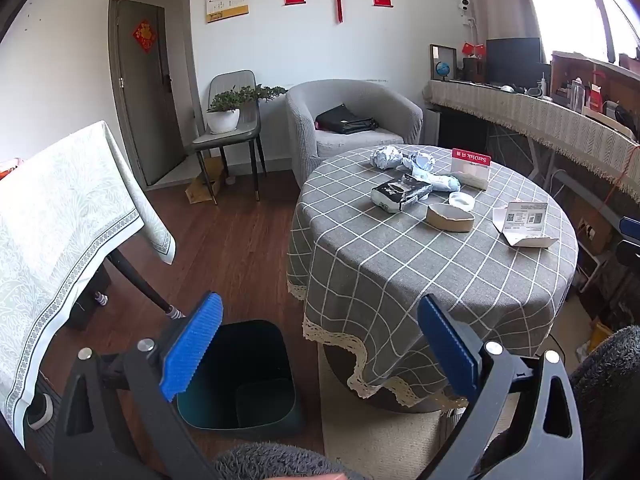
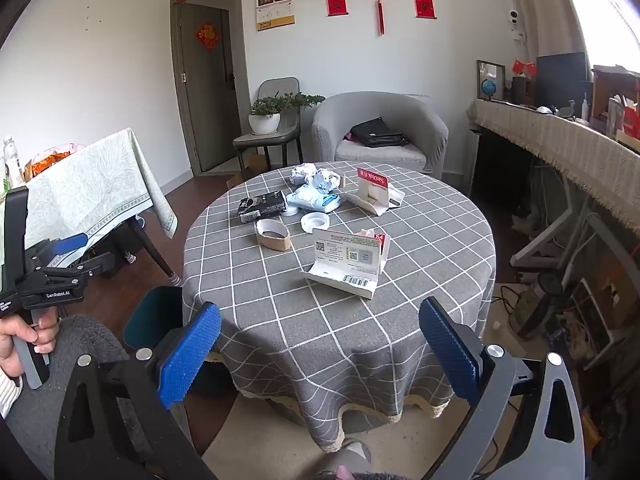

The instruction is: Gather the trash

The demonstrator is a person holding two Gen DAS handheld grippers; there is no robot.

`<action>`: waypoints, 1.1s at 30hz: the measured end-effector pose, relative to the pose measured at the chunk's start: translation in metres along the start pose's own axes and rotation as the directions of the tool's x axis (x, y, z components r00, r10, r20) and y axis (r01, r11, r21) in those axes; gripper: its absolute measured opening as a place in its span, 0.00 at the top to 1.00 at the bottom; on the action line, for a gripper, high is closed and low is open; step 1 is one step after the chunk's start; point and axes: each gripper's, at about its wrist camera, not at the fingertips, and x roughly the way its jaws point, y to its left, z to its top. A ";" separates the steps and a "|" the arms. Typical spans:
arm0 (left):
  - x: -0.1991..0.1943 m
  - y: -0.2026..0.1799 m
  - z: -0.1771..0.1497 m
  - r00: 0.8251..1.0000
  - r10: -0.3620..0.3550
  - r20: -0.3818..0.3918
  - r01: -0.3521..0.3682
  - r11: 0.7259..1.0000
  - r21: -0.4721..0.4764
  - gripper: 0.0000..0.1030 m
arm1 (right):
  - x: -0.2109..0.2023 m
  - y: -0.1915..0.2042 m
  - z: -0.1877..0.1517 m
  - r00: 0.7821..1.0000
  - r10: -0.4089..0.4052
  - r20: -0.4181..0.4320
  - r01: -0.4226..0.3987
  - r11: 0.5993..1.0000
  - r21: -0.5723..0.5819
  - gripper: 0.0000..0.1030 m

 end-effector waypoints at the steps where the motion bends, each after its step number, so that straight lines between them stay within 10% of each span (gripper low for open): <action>1: 0.000 0.000 0.000 1.000 -0.001 -0.001 0.001 1.000 -0.002 0.03 | 0.000 -0.001 0.000 1.000 0.000 0.000 0.000 1.000 -0.001 0.03; 33: 0.000 0.000 0.000 1.000 0.001 -0.003 -0.001 1.000 0.002 0.03 | 0.000 0.004 0.001 1.000 -0.006 -0.007 0.006 1.000 -0.017 0.03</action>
